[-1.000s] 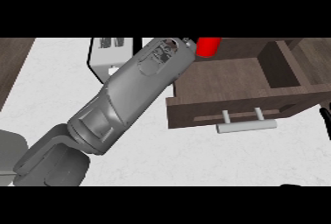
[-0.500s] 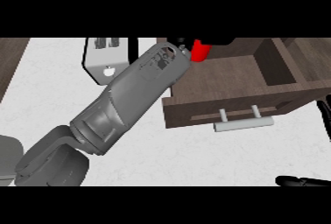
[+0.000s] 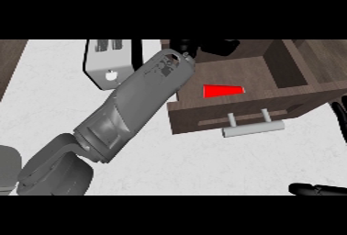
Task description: Pick up the can, place it into the drawer and close the drawer
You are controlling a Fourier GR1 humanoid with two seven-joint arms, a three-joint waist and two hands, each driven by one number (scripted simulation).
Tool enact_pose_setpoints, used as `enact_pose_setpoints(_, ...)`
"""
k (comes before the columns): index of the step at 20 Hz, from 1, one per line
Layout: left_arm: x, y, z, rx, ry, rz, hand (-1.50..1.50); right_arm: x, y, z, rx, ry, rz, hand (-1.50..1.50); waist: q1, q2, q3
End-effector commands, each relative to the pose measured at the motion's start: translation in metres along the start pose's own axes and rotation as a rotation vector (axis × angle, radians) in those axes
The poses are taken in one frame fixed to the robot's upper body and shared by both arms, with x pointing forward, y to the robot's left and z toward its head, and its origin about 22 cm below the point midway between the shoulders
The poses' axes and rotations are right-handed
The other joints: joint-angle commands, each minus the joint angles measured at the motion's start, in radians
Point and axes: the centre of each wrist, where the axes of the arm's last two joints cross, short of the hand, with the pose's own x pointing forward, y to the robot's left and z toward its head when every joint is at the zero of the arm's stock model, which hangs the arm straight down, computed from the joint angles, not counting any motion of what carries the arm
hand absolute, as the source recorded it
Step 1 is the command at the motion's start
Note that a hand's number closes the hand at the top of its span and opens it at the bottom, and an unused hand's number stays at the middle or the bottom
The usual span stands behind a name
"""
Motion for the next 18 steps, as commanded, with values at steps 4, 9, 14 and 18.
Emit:
enact_pose_setpoints(4, -0.011, -0.002, 0.005, 0.059, 0.006, -0.001, -1.5, 0.003, 0.0, 0.011, 0.015, -0.006, -0.014, -1.5, -0.015, -0.003, 0.0)
enact_pose_setpoints(9, -0.008, -0.002, 0.005, 0.075, 0.009, 0.044, -1.5, 0.016, -0.003, 0.0, 0.029, -0.084, 0.096, -1.5, -0.009, -0.001, -0.001)
enact_pose_setpoints(14, 0.003, -0.003, 0.004, 0.059, 0.036, 0.104, -1.5, 0.028, -0.001, 0.002, 0.055, -0.152, 0.294, -1.5, 0.01, -0.006, -0.002)
enact_pose_setpoints(18, -0.011, -0.001, 0.007, 0.048, 0.028, 0.147, -1.5, 0.033, 0.001, -0.003, 0.089, -0.197, 0.393, -1.5, 0.028, -0.004, -0.002)
